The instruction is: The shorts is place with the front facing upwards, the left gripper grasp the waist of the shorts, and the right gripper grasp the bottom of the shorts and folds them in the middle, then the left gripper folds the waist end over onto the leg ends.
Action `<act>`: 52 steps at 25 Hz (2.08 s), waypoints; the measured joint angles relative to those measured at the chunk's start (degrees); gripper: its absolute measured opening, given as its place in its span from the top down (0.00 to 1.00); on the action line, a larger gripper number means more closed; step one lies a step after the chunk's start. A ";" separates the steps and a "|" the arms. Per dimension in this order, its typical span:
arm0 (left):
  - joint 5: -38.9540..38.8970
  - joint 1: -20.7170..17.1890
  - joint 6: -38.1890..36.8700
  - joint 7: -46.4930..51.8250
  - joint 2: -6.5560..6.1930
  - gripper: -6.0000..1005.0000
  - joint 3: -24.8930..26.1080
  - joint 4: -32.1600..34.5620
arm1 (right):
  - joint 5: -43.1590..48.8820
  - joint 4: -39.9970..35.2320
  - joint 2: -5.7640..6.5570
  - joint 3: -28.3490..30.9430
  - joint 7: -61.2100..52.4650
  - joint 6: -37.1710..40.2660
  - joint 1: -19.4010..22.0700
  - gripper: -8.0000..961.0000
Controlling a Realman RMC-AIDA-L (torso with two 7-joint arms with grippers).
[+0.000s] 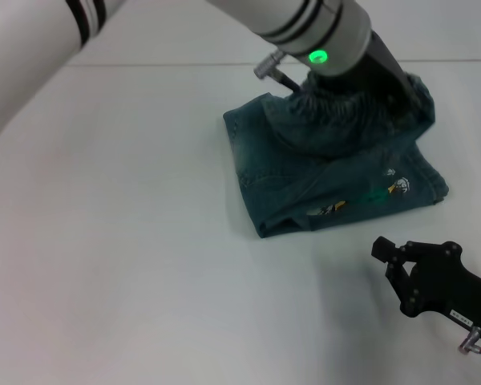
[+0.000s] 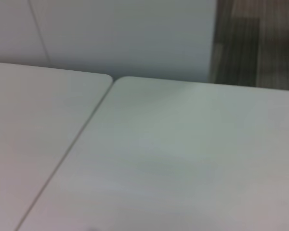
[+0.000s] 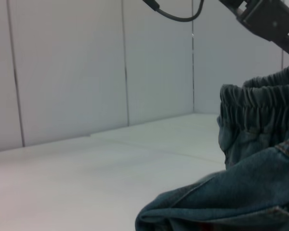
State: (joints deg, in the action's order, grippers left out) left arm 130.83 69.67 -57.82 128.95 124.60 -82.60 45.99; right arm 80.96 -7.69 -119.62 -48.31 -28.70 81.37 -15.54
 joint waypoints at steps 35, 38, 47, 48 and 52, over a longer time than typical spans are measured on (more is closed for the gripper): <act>-10.00 -33.51 0.12 -9.41 0.03 0.11 -1.80 27.27 | 4.63 -12.66 0.18 -0.79 -16.36 -2.84 -0.44 0.99; -18.14 -38.02 -5.07 -18.70 0.02 0.08 5.01 24.75 | 7.08 -17.17 0.30 -0.73 -20.79 -2.48 0.37 0.99; -30.91 -48.51 -21.69 -46.83 -0.53 0.07 29.50 4.93 | 14.82 -25.49 0.97 0.39 -29.82 3.47 2.64 0.86; -30.86 -49.38 -23.68 -49.56 -0.63 0.07 32.62 2.75 | 15.58 -26.20 0.95 1.02 -30.59 4.21 2.96 0.82; -29.39 -53.18 -30.50 -57.66 -1.53 0.07 41.91 -3.08 | 20.52 -30.28 0.86 6.34 -34.18 9.31 4.47 0.65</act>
State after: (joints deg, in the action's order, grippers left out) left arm 101.44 16.49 -88.33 71.29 123.07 -40.69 42.91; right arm 101.48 -37.97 -118.76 -41.97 -62.88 90.68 -11.07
